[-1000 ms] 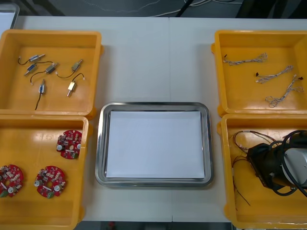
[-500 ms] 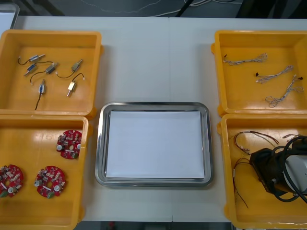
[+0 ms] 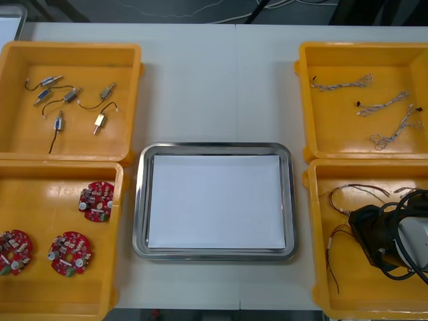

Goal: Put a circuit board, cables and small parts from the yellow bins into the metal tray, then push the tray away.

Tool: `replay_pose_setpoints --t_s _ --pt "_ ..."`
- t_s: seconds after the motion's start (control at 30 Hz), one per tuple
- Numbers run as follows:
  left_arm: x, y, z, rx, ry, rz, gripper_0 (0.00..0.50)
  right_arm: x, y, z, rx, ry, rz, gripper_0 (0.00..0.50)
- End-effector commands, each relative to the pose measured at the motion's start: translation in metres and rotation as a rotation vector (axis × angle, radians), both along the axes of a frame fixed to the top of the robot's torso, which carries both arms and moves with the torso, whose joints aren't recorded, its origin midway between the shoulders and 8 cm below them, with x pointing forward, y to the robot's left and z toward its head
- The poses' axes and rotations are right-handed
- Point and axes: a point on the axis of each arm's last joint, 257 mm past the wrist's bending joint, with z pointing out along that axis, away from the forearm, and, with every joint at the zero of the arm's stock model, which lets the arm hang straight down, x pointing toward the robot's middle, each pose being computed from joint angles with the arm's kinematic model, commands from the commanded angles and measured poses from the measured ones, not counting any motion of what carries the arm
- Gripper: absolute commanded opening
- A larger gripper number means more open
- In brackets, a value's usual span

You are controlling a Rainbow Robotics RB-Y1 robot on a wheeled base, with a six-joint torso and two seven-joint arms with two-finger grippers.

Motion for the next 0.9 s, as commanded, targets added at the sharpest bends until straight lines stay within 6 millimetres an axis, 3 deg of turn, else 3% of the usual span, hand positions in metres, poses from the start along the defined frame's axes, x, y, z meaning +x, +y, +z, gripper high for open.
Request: replay_pose_setpoints --t_s 0.03,0.27,0.67,0.9 --pt "-0.003 -0.002 -0.008 0.043 0.027 -0.08 0.5 -0.005 0.001 -0.003 0.022 0.004 -0.027 0.0" --pt "0.004 0.004 -0.013 0.056 0.031 -0.069 0.5 -0.001 -0.011 0.012 -0.025 -0.009 0.005 0.0" --pt "0.012 -0.002 -0.017 0.054 0.033 -0.06 0.5 0.0 -0.035 0.034 -0.067 -0.01 0.054 0.0" --pt "0.015 -0.006 -0.021 0.051 0.035 -0.054 0.5 -0.008 -0.058 0.05 -0.076 0.016 0.12 0.0"
